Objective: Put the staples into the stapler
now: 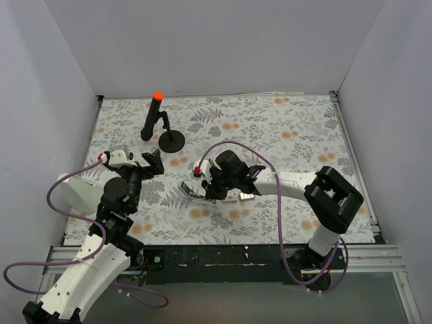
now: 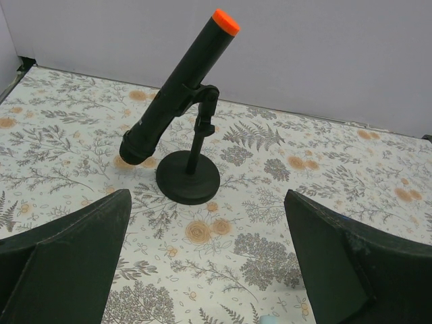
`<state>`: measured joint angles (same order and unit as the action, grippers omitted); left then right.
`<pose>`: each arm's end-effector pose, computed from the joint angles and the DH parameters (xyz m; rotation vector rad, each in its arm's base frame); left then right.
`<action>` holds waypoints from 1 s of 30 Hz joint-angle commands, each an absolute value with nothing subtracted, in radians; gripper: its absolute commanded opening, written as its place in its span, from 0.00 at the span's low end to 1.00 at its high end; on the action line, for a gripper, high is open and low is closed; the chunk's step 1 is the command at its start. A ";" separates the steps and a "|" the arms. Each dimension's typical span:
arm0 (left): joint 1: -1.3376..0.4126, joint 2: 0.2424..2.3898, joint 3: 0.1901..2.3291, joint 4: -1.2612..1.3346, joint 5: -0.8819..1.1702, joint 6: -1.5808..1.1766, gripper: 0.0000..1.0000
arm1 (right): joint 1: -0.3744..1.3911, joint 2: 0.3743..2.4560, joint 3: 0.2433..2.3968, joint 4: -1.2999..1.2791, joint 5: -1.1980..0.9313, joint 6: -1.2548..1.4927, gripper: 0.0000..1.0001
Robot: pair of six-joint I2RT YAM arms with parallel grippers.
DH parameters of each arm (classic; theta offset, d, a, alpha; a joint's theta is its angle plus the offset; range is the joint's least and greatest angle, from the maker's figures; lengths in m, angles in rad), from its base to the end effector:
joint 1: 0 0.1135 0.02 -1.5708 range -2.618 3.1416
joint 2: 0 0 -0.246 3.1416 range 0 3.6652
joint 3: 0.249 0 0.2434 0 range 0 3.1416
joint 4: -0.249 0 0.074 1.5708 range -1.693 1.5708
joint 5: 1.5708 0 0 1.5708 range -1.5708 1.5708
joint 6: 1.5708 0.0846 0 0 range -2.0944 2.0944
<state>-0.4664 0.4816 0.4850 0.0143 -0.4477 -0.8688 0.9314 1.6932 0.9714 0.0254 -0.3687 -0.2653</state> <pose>0.1843 -0.0518 0.2909 -0.6647 1.4535 -0.7028 0.2047 0.3264 0.1487 -1.4733 1.8024 0.7630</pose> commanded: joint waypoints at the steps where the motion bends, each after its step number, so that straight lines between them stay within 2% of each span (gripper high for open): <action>1: -0.459 0.480 0.511 0.008 -0.437 -0.868 0.98 | 0.928 1.689 0.983 0.046 -0.361 -0.264 0.04; 30: -0.456 0.477 0.511 0.006 -0.433 -0.868 0.98 | 0.930 1.726 0.992 0.018 -0.396 -0.270 0.04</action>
